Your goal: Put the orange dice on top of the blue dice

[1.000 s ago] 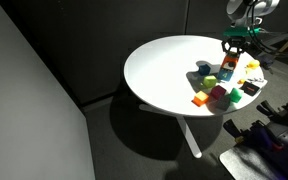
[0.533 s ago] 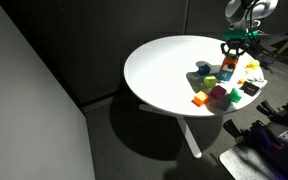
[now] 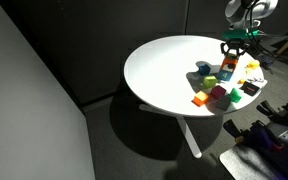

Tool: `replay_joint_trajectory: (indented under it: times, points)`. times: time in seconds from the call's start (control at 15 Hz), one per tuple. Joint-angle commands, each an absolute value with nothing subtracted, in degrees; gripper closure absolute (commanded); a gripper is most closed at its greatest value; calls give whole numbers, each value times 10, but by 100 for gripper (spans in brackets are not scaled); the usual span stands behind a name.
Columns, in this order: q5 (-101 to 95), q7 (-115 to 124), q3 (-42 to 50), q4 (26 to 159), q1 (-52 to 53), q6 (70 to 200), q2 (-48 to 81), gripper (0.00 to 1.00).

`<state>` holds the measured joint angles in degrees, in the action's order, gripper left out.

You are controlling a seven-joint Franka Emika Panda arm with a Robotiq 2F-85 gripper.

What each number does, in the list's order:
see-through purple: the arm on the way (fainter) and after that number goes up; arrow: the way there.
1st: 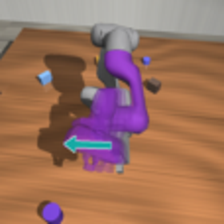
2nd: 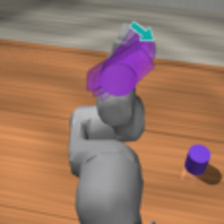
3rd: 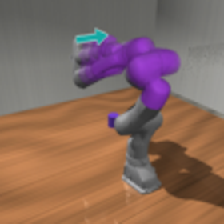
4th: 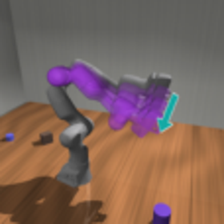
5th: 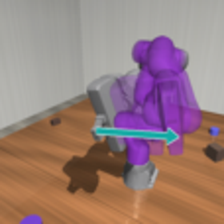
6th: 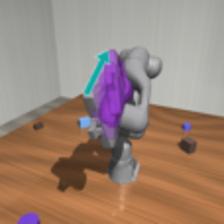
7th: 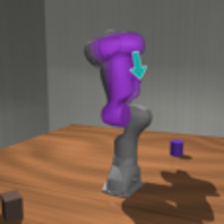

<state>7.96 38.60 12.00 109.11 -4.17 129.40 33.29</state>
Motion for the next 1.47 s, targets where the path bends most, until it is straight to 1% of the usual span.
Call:
replay_joint_trajectory:
  times: [0.0, 0.13, 0.2, 1.4]
  points:
    - [84, 384, 117, 1091, -43, 1294, 330, 21]
    - [85, 380, 115, 1095, -44, 1291, 325, 3]
    - [85, 379, 114, 1096, -44, 1291, 323, 0]
    - [85, 332, 99, 1133, -43, 1267, 250, 0]
